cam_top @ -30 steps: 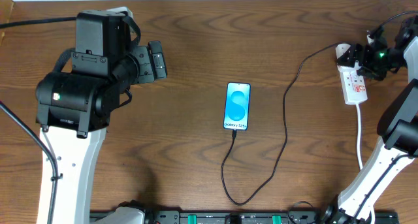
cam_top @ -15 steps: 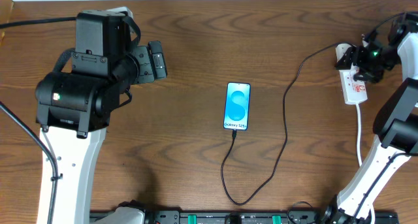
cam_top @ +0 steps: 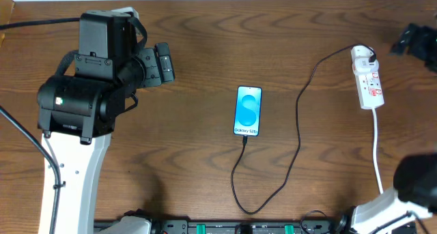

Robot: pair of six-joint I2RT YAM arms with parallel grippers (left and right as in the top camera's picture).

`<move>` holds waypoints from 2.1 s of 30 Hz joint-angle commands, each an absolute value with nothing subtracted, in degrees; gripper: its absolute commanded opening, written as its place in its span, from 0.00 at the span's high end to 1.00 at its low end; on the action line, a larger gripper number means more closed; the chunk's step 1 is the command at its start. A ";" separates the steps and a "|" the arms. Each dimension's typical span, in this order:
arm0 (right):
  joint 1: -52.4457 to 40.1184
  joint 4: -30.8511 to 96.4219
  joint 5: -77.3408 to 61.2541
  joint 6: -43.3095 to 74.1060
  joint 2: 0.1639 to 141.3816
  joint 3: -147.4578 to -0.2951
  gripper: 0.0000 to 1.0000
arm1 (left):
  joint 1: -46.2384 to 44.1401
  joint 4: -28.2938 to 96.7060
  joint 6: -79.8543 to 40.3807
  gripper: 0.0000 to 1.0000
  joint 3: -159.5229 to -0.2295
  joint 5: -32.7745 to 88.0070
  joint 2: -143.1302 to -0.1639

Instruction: Plug charger to phone and switch on socket

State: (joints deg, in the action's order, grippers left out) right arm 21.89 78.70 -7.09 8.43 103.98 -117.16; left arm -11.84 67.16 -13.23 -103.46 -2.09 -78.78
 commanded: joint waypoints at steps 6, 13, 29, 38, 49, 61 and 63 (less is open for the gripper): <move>21.87 79.00 -6.33 10.26 98.37 -117.54 0.01 | -11.94 67.40 -12.69 0.05 -103.39 -3.07 -78.98; 21.87 79.02 -6.33 10.26 98.26 -117.51 0.01 | -11.94 67.40 -12.69 0.05 -103.39 -3.05 -78.98; 21.87 79.02 -6.33 10.26 98.26 -117.51 0.01 | -11.94 67.40 -12.69 0.05 -103.39 -3.07 -78.98; 21.87 79.02 -6.33 10.26 98.26 -117.51 0.01 | -11.90 68.53 -12.67 0.05 -103.18 -3.09 -79.22; 21.87 79.02 -6.33 10.26 98.26 -117.51 0.01 | -11.90 65.98 -12.69 0.05 -98.45 -7.99 -75.70; 21.87 79.02 -6.33 10.26 98.26 -117.51 0.01 | -11.90 32.56 -12.75 0.05 -66.39 -6.61 -57.34; 21.87 79.02 -6.33 10.26 98.26 -117.51 0.01 | -11.90 25.52 -12.75 0.05 -60.47 -6.46 -53.60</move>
